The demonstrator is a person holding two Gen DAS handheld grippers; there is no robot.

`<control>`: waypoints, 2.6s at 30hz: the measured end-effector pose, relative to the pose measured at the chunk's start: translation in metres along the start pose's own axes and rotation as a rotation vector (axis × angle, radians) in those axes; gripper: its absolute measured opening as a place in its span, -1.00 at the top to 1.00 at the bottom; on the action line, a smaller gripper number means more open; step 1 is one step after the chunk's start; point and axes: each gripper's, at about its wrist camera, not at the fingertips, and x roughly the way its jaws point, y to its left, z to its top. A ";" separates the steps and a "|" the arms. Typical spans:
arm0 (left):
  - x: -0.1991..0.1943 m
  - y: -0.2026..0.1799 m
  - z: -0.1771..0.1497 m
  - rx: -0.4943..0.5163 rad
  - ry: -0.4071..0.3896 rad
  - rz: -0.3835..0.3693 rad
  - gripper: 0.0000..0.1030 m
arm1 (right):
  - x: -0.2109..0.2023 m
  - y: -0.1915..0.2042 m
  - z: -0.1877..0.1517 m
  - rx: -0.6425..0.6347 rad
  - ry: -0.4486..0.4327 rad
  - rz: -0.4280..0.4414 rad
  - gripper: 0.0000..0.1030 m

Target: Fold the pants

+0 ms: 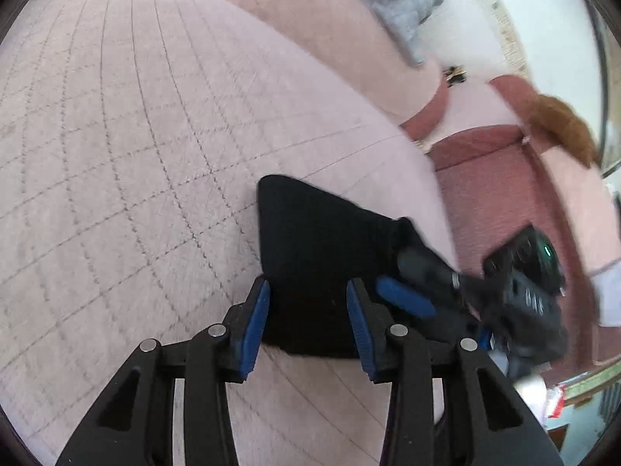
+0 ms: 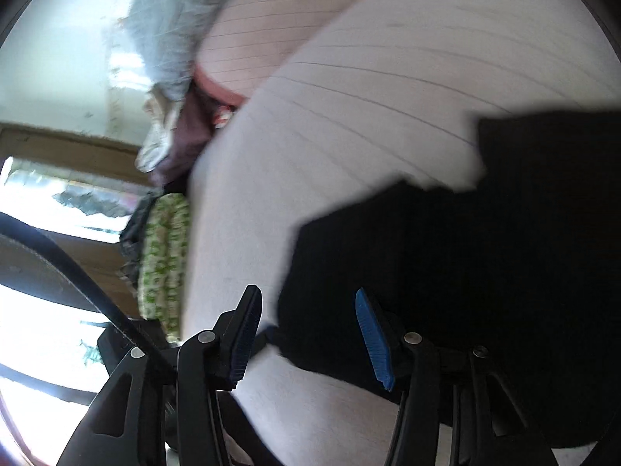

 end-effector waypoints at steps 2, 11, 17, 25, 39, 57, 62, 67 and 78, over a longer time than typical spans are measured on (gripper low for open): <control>0.012 0.006 -0.003 0.001 0.021 0.043 0.17 | 0.002 -0.018 -0.008 0.046 -0.001 -0.007 0.23; -0.019 -0.015 -0.011 0.101 0.015 0.102 0.15 | -0.052 -0.031 -0.035 -0.032 -0.144 -0.039 0.01; -0.042 -0.063 -0.027 0.259 -0.034 0.120 0.10 | -0.108 -0.051 -0.069 0.012 -0.258 -0.076 -0.04; -0.042 -0.121 -0.042 0.371 -0.042 0.108 -0.08 | -0.164 -0.087 -0.103 0.172 -0.373 -0.124 -0.24; -0.030 -0.150 -0.032 0.420 0.001 0.145 -0.08 | -0.181 -0.121 -0.105 0.330 -0.463 -0.325 -0.34; 0.095 -0.263 -0.027 0.588 0.186 0.159 -0.09 | -0.197 -0.160 -0.102 0.473 -0.623 -0.115 -0.20; 0.072 -0.265 -0.034 0.595 0.169 0.147 -0.09 | -0.203 -0.165 -0.103 0.501 -0.673 -0.171 -0.09; 0.032 -0.252 -0.026 0.611 0.062 0.165 -0.09 | -0.200 -0.160 -0.099 0.468 -0.662 -0.201 -0.12; -0.049 -0.257 -0.006 0.583 -0.250 0.236 -0.89 | -0.204 -0.164 -0.100 0.507 -0.646 -0.178 -0.11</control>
